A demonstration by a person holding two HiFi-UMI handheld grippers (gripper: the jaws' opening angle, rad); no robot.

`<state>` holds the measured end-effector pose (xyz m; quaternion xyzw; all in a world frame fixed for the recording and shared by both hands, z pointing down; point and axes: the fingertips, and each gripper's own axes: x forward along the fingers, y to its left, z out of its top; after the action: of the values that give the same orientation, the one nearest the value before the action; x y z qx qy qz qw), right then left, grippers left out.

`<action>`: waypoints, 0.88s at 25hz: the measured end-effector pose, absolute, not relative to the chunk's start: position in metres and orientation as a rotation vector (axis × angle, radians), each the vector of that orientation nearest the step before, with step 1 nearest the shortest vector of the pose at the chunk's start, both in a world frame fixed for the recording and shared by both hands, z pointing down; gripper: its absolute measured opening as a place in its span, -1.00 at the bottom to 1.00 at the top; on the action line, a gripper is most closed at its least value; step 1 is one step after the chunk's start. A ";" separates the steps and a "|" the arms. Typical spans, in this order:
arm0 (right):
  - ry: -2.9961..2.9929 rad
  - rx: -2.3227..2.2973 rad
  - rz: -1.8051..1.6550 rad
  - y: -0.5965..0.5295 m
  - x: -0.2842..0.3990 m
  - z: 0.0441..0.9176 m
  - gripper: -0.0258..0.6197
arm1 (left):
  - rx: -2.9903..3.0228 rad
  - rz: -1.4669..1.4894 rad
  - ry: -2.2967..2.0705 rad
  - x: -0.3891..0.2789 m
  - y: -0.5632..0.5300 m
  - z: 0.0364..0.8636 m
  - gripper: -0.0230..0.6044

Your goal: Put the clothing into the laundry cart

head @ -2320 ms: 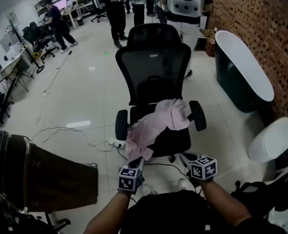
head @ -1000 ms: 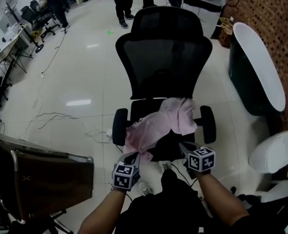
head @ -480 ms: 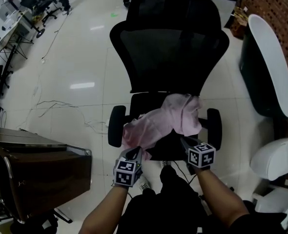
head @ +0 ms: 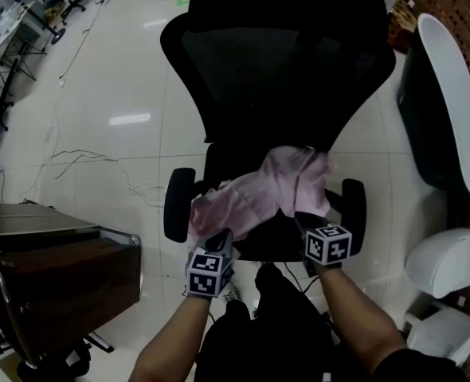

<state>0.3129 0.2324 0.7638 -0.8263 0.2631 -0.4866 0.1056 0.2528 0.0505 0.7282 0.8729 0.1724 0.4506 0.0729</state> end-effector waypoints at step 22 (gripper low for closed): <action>0.332 -2.563 -1.458 0.289 0.406 0.864 0.56 | 2.507 1.446 0.496 0.288 0.068 0.818 -0.93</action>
<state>0.4063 0.2887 0.8641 -0.8604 0.1116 -0.4896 0.0871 0.2884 0.0685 0.8181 0.8492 0.1681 0.4899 0.1026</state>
